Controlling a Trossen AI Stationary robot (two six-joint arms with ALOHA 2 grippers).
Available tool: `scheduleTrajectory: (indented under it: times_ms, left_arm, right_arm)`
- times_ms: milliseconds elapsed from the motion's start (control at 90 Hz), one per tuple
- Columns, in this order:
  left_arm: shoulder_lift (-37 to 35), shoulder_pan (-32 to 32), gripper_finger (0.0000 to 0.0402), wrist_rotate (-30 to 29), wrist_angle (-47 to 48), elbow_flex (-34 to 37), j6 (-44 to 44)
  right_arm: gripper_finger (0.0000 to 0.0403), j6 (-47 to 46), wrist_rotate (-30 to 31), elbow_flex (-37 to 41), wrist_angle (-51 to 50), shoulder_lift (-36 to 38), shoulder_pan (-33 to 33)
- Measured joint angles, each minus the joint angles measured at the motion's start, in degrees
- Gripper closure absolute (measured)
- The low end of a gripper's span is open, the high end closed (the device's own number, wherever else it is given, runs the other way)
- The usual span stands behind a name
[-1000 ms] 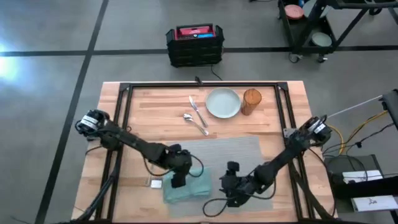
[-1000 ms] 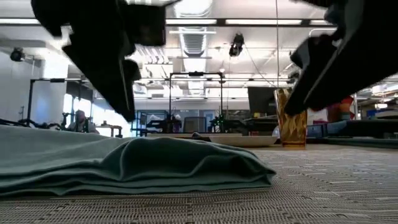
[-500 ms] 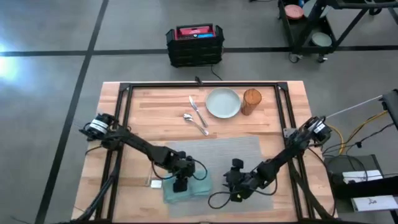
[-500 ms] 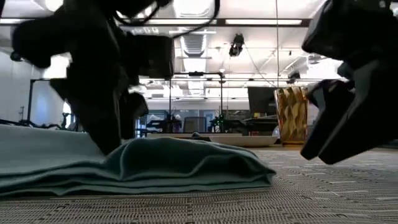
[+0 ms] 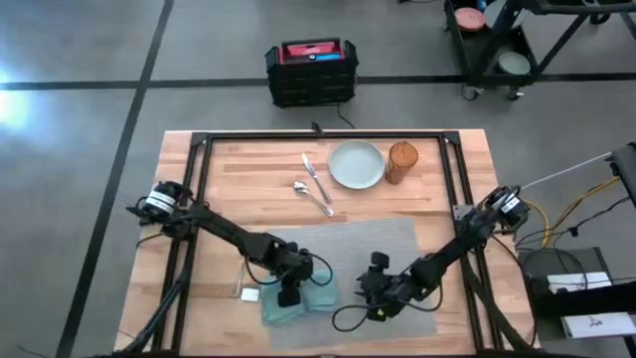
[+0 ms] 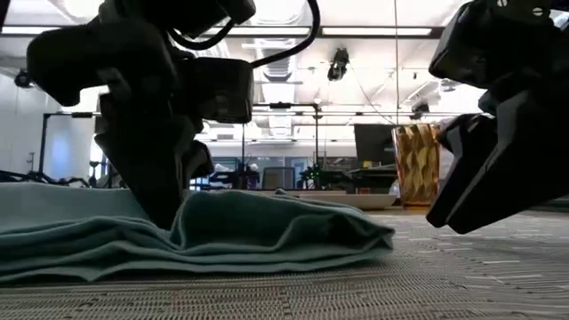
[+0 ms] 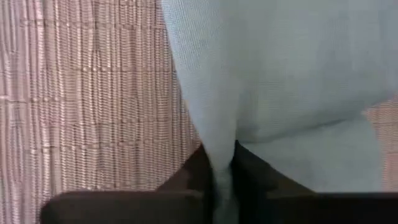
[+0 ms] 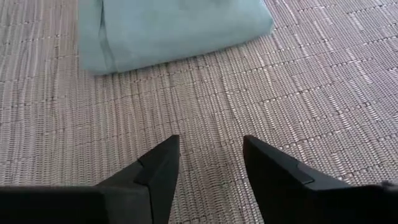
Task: Set table place
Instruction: Fold the blue napkin on the gray placemat
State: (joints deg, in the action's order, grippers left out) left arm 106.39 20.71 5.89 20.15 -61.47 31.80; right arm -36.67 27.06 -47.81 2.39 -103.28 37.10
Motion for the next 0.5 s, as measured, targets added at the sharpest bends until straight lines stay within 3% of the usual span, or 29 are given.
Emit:
scheduleTrajectory:
  times_ms: [200, 500]
  left_arm:
    - [-1.8, 0.0, 0.0398, -0.59, 1.77, 0.31, 9.63]
    - [-4.21, 0.82, 0.04, -6.71, 7.83, 0.33, 26.67]
  right_arm:
    - [0.0255, -2.39, -0.01, 0.0, -0.89, 0.0, -0.54]
    - [0.0281, -3.39, -0.21, 0.16, -2.01, 0.0, -0.5]
